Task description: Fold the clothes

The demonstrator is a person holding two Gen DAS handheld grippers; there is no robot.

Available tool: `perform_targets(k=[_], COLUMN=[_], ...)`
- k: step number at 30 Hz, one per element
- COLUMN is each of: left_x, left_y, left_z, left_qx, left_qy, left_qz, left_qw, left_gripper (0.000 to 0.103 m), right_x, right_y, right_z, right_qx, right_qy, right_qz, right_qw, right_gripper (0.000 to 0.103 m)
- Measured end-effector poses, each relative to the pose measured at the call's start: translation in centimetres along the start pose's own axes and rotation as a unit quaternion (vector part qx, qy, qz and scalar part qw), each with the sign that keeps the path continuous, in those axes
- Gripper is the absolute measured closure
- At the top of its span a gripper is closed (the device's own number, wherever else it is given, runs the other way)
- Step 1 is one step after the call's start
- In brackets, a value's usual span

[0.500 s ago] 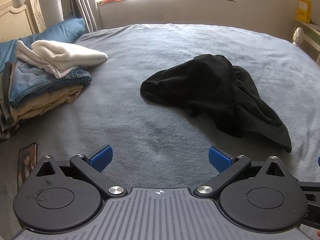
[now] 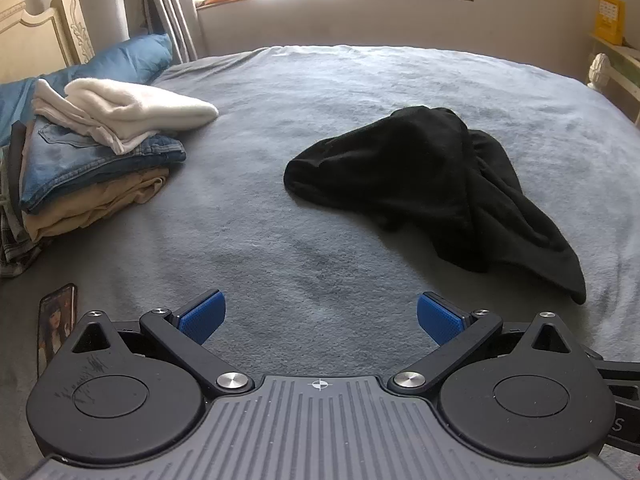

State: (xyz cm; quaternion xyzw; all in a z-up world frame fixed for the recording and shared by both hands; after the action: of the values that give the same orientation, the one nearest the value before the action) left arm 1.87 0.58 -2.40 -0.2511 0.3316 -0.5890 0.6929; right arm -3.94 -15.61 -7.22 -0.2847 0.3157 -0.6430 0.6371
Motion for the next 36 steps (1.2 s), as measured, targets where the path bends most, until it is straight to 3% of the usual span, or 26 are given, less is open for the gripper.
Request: perform_targets(k=[14,36], left_x=[-0.12,0.08], left_y=[-0.18,0.13], left_z=[0.21,0.10], left_qx=[0.012,-0.002], left_qy=[-0.011,-0.003], left_qz=[-0.011,-0.003], left_qw=[0.9998,1.0000], left_gripper=[0.000,0.000], right_x=[0.03,0.22], right_y=[-0.06,0.07], right_z=[0.11,0.00], right_qx=[0.000,-0.003], right_qy=[0.002,0.009], right_qz=[-0.002,-0.002], right_qw=[1.000,1.000], right_gripper=[0.000,0.000])
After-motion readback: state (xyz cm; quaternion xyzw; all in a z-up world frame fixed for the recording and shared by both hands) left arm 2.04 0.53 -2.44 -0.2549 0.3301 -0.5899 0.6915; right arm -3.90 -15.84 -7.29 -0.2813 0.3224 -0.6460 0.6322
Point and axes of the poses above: each gripper's, at about its wrist camera, not at the fingertips, and y roughly the way its jaws point, x to its right, z to its top, the point moved 3 cm from there along y, roughly the way its jaws point, and after that the axes turned 6 degrees about z, right-handed, at the moved point
